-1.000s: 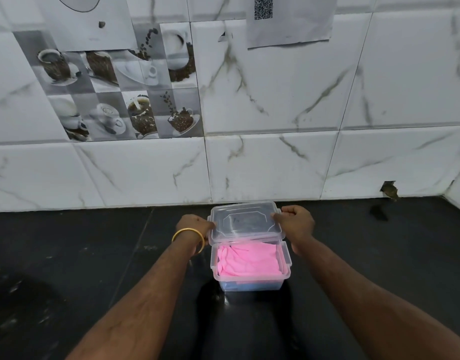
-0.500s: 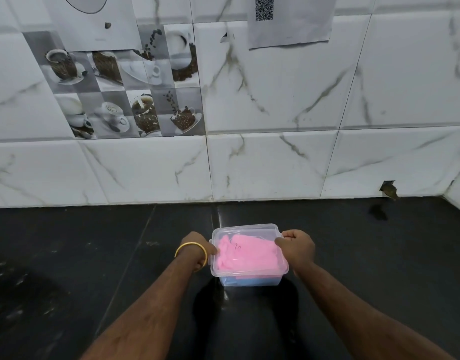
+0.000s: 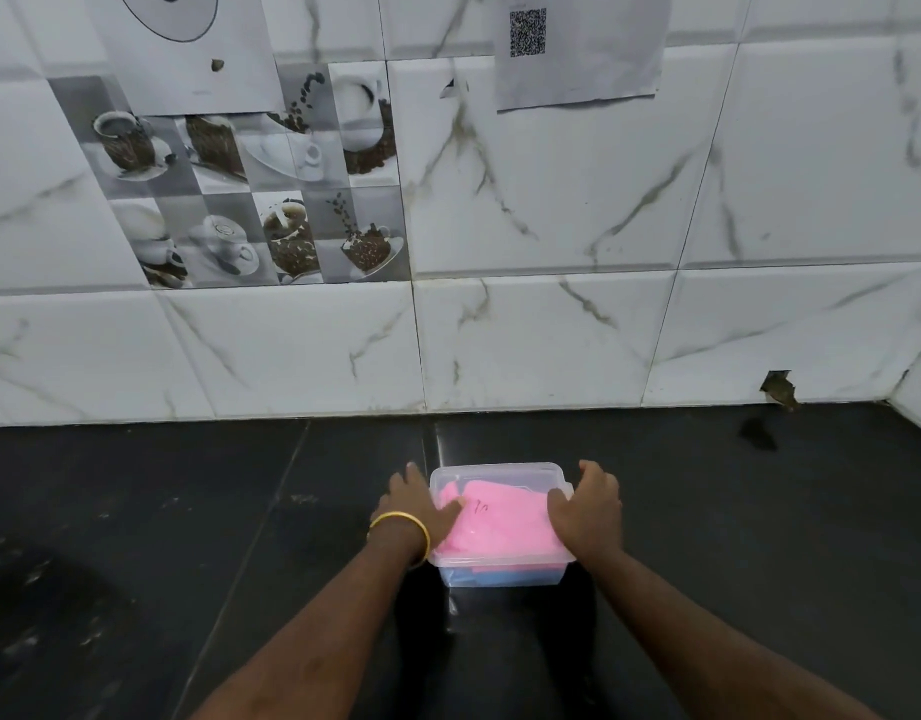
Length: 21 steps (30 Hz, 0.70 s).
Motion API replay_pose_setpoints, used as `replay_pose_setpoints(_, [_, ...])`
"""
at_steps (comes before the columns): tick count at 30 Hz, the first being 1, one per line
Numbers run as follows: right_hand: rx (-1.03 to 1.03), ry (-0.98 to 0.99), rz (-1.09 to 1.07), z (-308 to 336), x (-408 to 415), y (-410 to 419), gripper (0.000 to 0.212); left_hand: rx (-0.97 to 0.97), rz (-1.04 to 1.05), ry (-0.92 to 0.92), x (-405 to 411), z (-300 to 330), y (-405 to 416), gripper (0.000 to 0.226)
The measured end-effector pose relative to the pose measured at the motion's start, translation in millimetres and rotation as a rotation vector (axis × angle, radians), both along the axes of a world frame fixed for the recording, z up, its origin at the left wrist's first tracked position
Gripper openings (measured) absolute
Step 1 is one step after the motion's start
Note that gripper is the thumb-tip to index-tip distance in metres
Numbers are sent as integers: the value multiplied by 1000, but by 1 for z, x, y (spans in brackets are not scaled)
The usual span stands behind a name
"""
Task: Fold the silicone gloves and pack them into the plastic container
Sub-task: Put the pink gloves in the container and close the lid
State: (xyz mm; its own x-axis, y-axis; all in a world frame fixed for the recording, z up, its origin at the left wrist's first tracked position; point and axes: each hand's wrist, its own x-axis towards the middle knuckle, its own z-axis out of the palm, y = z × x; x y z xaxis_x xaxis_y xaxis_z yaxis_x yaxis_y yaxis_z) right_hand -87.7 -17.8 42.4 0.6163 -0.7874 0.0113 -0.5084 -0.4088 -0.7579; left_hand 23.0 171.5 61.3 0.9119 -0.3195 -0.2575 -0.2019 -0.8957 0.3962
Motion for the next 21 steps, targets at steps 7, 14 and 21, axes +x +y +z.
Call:
replay_pose_setpoints(7, [-672, 314, 531, -10, 18, 11, 70, 157, -501, -309, -11, -30, -16, 105])
replay_pose_setpoints(14, [-618, 406, 524, -27, 29, 1, 78, 216, -506, -342, -5, -36, -19, 84])
replay_pose_setpoints(21, [-596, 408, 503, -29, 46, -7, 78, 210, -504, -340, 14, -38, -31, 77])
